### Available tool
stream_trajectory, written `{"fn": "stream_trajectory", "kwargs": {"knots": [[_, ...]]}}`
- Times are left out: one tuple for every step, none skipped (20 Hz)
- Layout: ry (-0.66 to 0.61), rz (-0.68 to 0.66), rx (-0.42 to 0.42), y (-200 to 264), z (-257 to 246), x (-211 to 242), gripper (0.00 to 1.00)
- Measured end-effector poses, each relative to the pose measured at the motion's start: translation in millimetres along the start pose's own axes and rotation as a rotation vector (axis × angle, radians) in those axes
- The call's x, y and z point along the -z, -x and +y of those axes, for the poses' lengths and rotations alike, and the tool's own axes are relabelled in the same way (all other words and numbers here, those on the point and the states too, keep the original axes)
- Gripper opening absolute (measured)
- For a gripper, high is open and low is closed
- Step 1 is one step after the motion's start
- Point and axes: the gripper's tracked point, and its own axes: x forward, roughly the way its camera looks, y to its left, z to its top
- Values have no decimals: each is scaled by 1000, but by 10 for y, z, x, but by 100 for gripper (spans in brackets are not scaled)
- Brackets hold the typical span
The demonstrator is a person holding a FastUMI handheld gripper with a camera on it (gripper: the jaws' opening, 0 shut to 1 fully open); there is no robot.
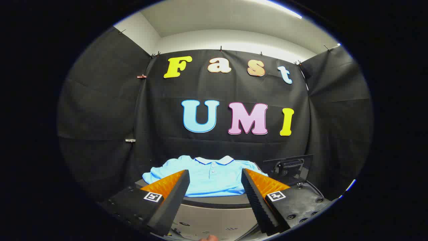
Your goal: Put the clothes into the washing machine and then close the washing machine lid.
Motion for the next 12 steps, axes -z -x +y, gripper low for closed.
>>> {"fn": "stream_trajectory", "kwargs": {"knots": [[-5,2,1,2,-1,4,97],[-12,0,1,7,9,6,97],[-15,-2,1,9,14,5,97],[-10,-2,3,1,5,7,97],[-5,1,8,-2,-11,17,97],[-2,3,12,-6,-14,36,97],[-4,7,16,-17,-21,47,97],[-6,10,22,-26,-30,65,97],[-11,14,24,-32,-28,67,97],[-16,17,25,-42,-20,73,97],[-19,18,29,-48,-30,71,97],[-19,18,33,-61,-46,73,97]]}}
